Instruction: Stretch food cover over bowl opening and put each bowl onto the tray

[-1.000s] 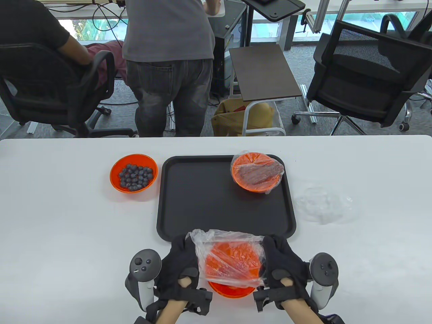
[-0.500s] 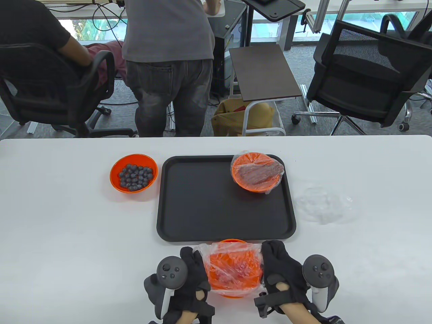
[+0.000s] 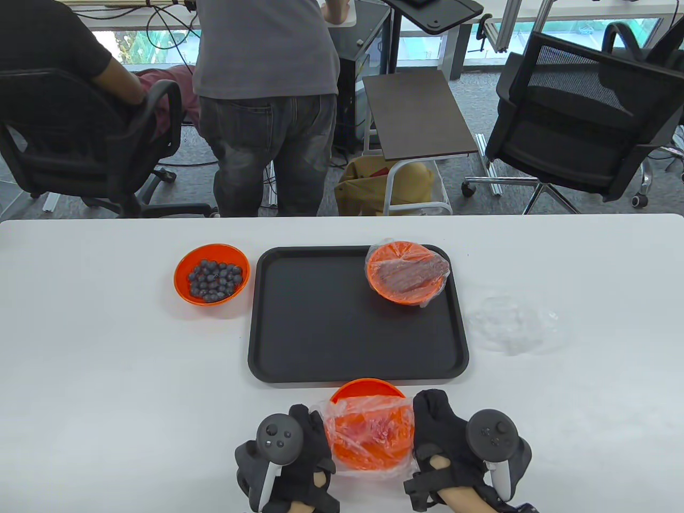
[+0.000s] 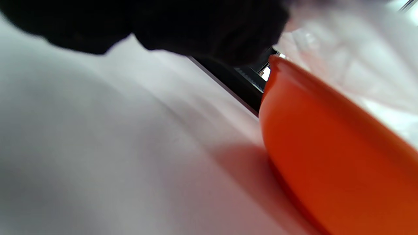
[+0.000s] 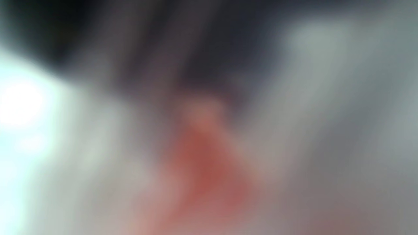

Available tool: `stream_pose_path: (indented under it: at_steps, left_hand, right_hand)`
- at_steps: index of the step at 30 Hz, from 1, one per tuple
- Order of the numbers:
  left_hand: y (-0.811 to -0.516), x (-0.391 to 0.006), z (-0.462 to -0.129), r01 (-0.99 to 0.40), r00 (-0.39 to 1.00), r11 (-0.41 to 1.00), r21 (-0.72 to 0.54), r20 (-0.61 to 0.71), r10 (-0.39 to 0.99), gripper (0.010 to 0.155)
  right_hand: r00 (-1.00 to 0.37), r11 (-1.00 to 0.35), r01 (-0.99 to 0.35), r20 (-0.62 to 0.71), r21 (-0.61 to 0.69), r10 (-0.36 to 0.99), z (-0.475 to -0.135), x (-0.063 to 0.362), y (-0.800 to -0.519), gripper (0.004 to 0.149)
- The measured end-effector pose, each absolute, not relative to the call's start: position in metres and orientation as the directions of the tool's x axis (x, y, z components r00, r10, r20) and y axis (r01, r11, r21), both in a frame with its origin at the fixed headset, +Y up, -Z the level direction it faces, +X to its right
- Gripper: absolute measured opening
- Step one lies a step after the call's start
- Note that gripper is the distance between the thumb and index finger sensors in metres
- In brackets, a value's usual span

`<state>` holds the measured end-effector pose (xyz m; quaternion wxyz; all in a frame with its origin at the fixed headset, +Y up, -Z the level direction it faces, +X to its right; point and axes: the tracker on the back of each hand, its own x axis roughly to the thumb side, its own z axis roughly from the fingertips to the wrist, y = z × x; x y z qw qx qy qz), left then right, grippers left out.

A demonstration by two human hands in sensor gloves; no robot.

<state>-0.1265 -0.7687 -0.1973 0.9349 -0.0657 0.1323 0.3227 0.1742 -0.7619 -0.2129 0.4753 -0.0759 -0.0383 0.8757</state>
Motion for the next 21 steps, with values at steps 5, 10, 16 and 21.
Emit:
stream_pose_path:
  at_steps: [5, 10, 16, 21]
  left_hand:
    - [-0.7723, -0.1256, -0.1951, -0.624, 0.753, 0.780, -0.044, -0.303, 0.585, 0.052]
    - [-0.7759, -0.1218, -0.1943, -0.585, 0.784, 0.809, -0.049, -0.287, 0.550, 0.052]
    - [-0.7775, -0.1196, -0.1946, -0.558, 0.804, 0.828, -0.058, -0.284, 0.522, 0.052]
    - [-0.7785, -0.1211, -0.1961, -0.565, 0.796, 0.822, -0.065, -0.303, 0.524, 0.052]
  right_hand:
    - [-0.558, -0.569, -0.810, -0.113, -0.141, 0.822, -0.2136, 0.1754, -0.7662, 0.046]
    - [-0.596, -0.606, -0.783, -0.109, -0.143, 0.796, -0.2141, 0.1750, -0.7663, 0.046]
    - [-0.632, -0.642, -0.756, -0.112, -0.132, 0.767, -0.2171, 0.1737, -0.7669, 0.046]
    - [-0.651, -0.665, -0.739, -0.144, -0.106, 0.746, -0.2215, 0.1706, -0.7684, 0.046]
